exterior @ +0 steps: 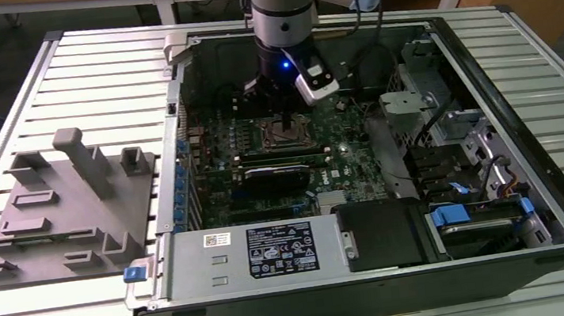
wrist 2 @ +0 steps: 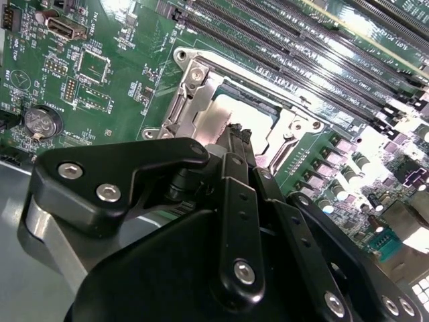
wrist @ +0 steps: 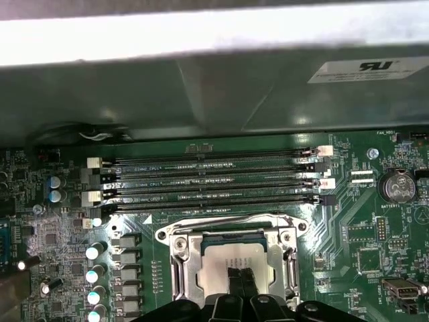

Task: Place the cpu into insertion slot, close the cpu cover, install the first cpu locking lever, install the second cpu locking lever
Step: 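Install the second cpu locking lever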

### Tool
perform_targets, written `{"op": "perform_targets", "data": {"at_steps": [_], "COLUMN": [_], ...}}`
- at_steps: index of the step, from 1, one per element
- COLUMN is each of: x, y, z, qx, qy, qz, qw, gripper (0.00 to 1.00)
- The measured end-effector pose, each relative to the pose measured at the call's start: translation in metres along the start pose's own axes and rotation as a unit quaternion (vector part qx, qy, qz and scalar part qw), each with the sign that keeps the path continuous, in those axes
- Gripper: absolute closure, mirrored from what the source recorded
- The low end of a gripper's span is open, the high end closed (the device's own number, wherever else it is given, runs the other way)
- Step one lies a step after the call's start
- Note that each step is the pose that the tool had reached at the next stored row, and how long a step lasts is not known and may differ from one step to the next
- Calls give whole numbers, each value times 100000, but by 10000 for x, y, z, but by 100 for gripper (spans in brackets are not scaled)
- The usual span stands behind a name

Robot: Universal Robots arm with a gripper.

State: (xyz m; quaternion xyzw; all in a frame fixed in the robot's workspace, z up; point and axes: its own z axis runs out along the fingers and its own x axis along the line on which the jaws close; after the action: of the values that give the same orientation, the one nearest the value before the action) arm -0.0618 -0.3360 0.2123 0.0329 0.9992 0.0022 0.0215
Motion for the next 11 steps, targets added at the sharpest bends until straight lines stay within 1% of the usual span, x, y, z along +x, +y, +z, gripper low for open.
{"op": "perform_targets", "data": {"at_steps": [7,11], "x": [0,-1], "y": [-6,-7], "z": [-1,-26], "qx": [-5,0], "qy": [-2,1], "qz": [1,-1], "qw": [100000,100000], "gripper": [90,90]}}
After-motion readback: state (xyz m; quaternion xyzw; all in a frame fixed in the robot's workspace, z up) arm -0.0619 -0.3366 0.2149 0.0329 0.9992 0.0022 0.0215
